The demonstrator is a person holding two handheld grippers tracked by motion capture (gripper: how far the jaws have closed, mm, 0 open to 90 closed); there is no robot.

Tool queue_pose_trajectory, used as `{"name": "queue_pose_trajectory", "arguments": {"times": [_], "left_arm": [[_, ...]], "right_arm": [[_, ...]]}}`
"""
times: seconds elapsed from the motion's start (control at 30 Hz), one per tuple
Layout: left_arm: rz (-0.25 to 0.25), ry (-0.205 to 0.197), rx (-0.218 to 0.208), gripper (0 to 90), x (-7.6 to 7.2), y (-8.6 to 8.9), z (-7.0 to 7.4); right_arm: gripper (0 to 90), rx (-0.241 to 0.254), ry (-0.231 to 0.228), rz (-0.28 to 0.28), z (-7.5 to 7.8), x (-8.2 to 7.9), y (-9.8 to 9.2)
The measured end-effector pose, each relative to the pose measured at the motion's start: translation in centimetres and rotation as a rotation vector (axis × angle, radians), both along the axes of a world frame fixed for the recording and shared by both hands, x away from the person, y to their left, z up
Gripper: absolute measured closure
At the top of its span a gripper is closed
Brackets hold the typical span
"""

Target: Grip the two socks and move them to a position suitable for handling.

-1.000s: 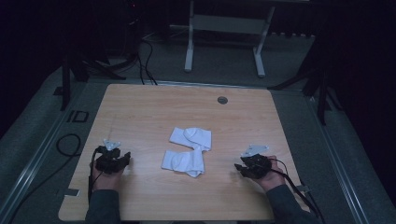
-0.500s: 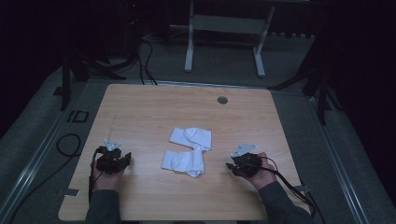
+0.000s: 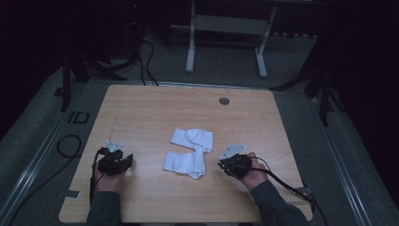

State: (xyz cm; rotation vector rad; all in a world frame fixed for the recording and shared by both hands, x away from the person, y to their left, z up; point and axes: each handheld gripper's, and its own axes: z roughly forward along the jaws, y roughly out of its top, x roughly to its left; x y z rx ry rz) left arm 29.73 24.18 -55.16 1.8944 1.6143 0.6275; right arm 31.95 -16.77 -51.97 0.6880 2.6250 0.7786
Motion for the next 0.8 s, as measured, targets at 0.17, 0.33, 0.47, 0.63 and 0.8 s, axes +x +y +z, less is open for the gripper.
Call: {"name": "queue_pose_trajectory", "arguments": {"times": [0.17,0.33,0.47,0.63,0.8], "left_arm": [[-0.005,0.001,0.002,56.7,0.0,0.0,0.0],[-0.007,0.001,0.002,56.7,0.0,-0.1,0.0],[-0.009,0.004,0.007,56.8,0.0,-0.1,0.0],[-0.013,0.005,0.006,56.8,0.1,-0.2,-0.1],[-0.014,0.005,0.007,56.8,0.1,-0.2,-0.1]], "right_arm": [[86.6,-0.012,-0.006,0.046,0.0,0.1,1.9],[88.3,-0.005,-0.003,0.075,-0.1,0.2,3.3],[88.5,0.0,-0.004,0.102,0.0,0.1,4.7],[89.2,0.017,-0.019,0.15,0.7,-0.1,7.4],[89.5,0.008,-0.015,0.174,0.5,0.1,9.1]]}}
